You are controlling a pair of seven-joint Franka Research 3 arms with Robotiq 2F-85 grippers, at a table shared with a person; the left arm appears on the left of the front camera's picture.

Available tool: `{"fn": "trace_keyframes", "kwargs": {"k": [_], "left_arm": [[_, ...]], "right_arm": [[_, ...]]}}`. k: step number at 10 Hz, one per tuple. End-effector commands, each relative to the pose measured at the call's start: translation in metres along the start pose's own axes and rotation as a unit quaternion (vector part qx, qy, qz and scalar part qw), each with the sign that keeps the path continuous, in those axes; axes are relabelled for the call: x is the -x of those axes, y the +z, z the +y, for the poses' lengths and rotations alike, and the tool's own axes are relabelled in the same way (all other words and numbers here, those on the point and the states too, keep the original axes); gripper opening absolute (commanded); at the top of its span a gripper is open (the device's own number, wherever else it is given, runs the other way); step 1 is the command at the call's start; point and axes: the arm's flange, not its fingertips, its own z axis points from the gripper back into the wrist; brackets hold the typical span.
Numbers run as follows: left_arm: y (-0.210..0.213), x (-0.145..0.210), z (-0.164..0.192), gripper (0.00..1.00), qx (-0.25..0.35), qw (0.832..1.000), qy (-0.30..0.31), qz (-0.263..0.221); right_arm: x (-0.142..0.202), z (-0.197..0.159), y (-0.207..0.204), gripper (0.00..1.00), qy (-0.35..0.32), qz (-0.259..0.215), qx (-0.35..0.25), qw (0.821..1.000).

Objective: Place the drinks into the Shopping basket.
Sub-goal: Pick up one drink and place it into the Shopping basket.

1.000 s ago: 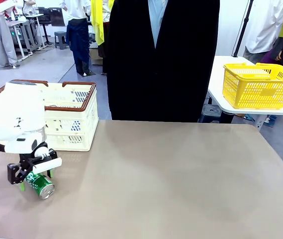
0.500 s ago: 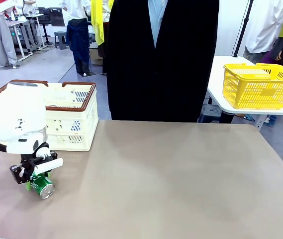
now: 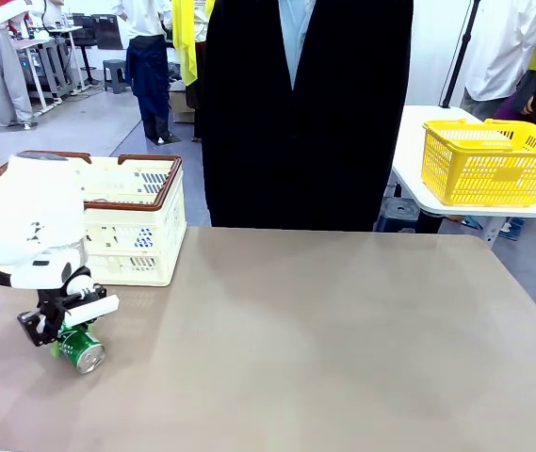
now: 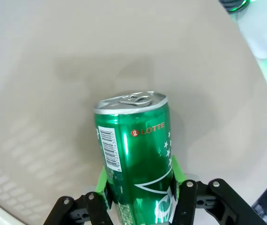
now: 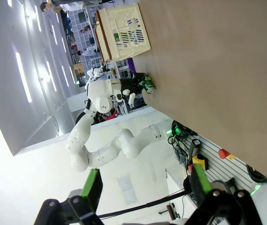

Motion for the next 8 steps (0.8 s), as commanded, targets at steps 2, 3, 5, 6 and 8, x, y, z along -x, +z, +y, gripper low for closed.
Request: {"fn": "trace_keyframes", "kwargs": {"k": [2,3,5,6,8], "left_arm": [[0.087,-0.005,-0.065,0.0,-0.039,0.988,0.145,-0.033],[0.136,0.002,-0.077,0.0,-0.064,0.981,0.177,-0.034],[0.217,0.025,-0.071,0.0,-0.132,0.914,0.354,-0.149],[0.25,0.045,-0.056,0.0,-0.211,0.794,0.513,-0.247],[0.282,0.095,-0.042,0.0,-0.22,0.634,0.689,-0.275]], "right_arm": [[0.003,0.003,0.002,1.0,-0.006,0.006,0.004,1.0],[0.003,0.003,0.002,1.0,-0.006,0.006,0.004,1.0],[0.003,0.003,0.002,1.0,-0.006,0.006,0.004,1.0],[0.003,0.003,0.002,1.0,-0.006,0.006,0.004,1.0],[0.003,0.003,0.002,1.0,-0.006,0.006,0.004,1.0]]}}
